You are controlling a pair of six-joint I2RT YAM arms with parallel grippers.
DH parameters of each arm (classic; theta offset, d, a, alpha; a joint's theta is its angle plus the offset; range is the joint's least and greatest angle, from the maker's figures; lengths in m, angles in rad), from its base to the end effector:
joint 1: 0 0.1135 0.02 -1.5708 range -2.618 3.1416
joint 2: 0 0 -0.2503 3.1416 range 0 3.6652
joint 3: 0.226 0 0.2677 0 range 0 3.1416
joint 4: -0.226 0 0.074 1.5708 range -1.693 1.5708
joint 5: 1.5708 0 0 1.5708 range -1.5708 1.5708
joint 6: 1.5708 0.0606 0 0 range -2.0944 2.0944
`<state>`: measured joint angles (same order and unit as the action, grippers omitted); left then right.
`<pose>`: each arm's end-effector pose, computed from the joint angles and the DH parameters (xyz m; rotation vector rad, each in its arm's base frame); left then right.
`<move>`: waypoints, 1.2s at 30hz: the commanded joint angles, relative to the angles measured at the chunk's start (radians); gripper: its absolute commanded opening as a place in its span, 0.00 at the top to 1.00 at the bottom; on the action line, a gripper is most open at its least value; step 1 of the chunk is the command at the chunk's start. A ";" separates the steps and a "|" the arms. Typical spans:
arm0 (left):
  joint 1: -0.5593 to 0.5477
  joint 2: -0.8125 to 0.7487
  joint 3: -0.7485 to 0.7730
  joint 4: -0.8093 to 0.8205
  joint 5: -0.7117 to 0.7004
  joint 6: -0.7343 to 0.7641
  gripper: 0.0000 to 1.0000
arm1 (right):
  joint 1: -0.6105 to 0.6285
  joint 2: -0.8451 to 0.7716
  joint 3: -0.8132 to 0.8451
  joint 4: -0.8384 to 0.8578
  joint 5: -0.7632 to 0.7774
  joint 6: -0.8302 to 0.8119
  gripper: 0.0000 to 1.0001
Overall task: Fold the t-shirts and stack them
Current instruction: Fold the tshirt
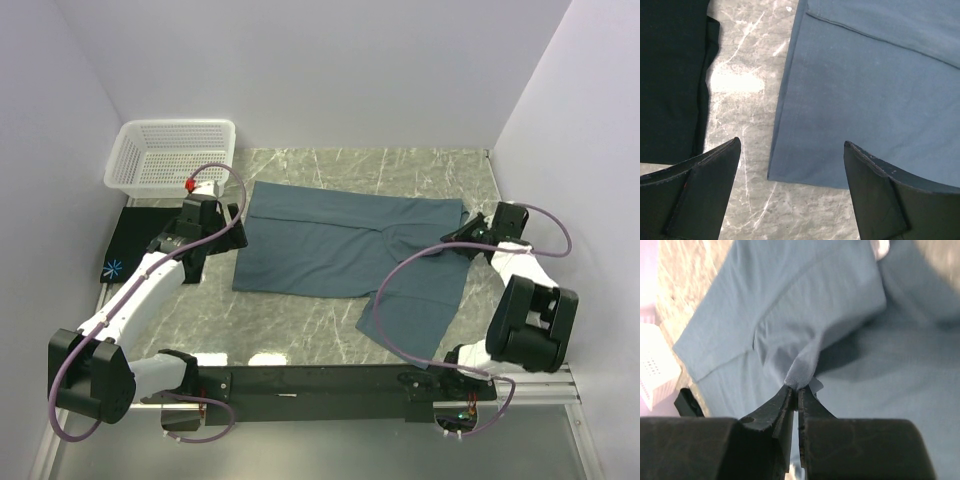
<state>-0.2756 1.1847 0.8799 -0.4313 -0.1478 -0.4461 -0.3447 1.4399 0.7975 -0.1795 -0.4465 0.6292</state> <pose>0.2833 -0.0708 0.2344 -0.2715 2.2893 -0.2011 0.3098 -0.0834 0.1591 0.9264 2.2036 0.6678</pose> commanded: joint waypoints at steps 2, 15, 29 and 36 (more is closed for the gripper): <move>-0.010 -0.005 0.002 0.012 0.030 0.015 0.11 | 0.024 -0.094 -0.062 -0.123 0.048 0.082 0.88; -0.020 0.006 0.002 0.005 0.017 0.020 0.11 | 0.027 -0.183 -0.216 -0.187 0.178 0.060 0.56; -0.028 0.009 0.005 0.000 -0.004 0.021 0.10 | 0.452 -0.169 0.012 -0.175 0.431 -0.192 0.55; -0.028 0.006 0.004 0.000 -0.012 0.026 0.11 | 0.572 0.014 0.124 -0.189 0.520 -0.359 0.58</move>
<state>-0.2985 1.1950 0.8799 -0.4351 -0.1474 -0.4377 0.1898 1.4067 0.8501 -0.3588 -0.0040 0.3908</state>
